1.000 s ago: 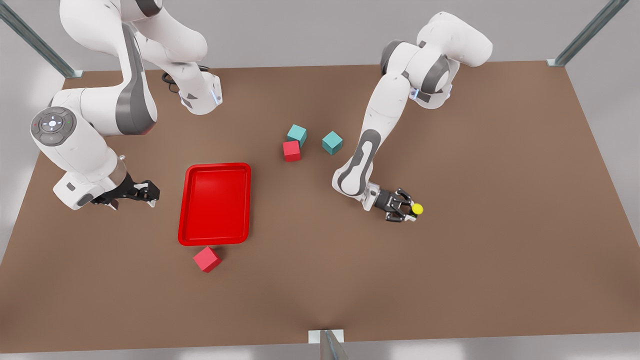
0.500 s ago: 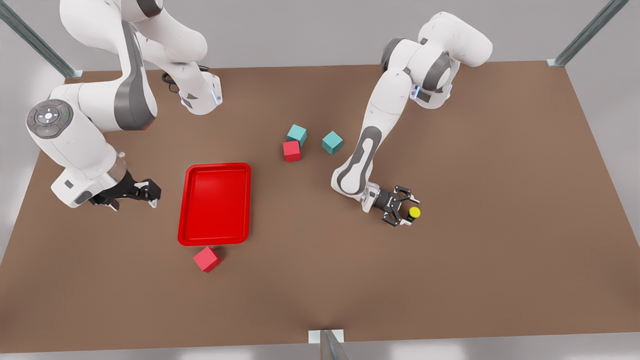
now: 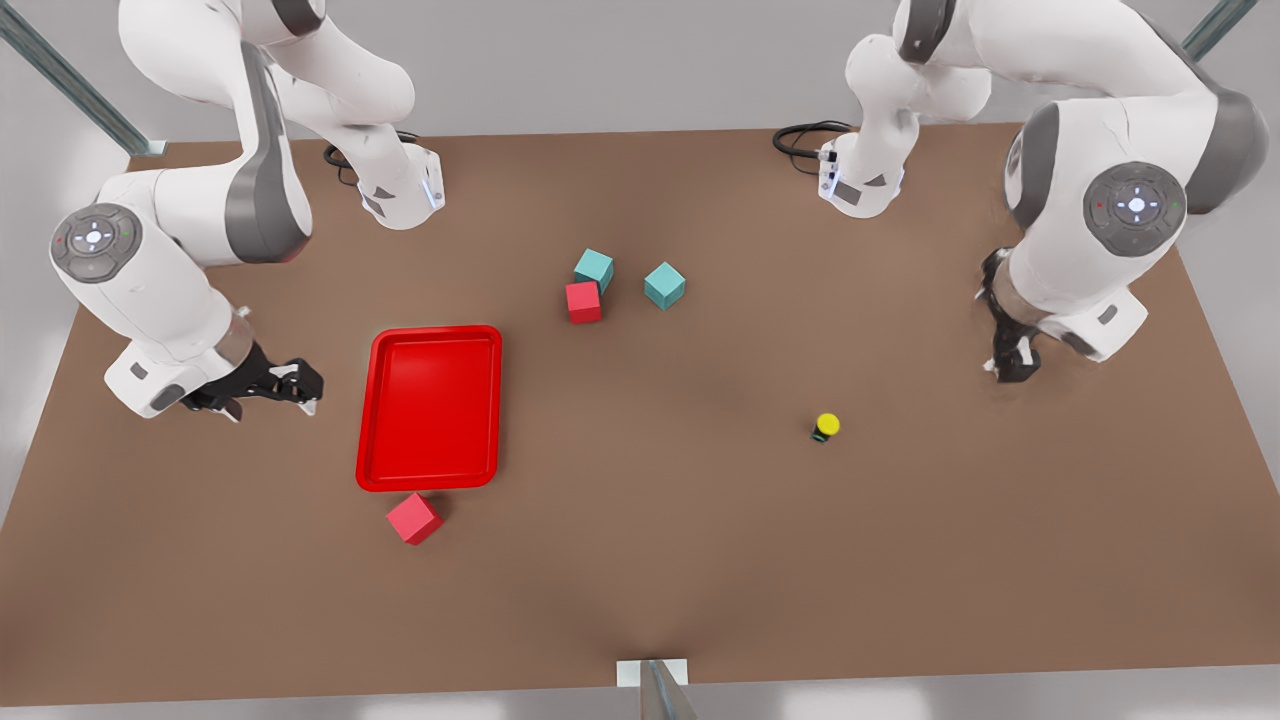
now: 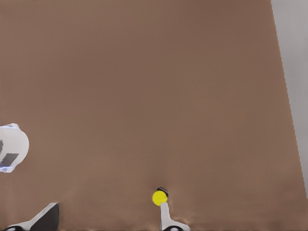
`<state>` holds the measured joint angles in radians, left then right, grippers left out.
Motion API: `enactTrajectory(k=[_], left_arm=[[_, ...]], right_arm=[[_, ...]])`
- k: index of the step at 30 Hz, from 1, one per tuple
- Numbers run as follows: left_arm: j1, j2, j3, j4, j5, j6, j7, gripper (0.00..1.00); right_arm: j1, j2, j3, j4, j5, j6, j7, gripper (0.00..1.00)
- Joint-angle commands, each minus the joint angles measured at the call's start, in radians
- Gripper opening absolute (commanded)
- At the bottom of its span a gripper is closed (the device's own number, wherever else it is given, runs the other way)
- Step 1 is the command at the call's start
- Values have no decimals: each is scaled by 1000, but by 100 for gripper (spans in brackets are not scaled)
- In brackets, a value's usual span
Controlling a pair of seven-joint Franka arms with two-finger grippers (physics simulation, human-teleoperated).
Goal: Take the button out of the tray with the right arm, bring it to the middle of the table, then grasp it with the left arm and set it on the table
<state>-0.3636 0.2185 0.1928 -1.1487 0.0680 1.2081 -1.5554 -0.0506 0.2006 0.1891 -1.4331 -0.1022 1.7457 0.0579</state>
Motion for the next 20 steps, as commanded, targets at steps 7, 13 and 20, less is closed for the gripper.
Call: enactTrajectory(k=[7, 13, 20], left_arm=[[103, -153, -138, -336, 0, 217, 1667, 100], [103, -153, -136, -335, -13, 212, 1666, 100], [103, -154, -136, -335, -13, 211, 1664, 100]], right_arm=[[0, -1, 0, -4, 22, -2, 5, 100], [-28, -3, 1, -10, 26, -26, 2, 100], [-31, -3, 1, -6, 26, -28, 2, 100]])
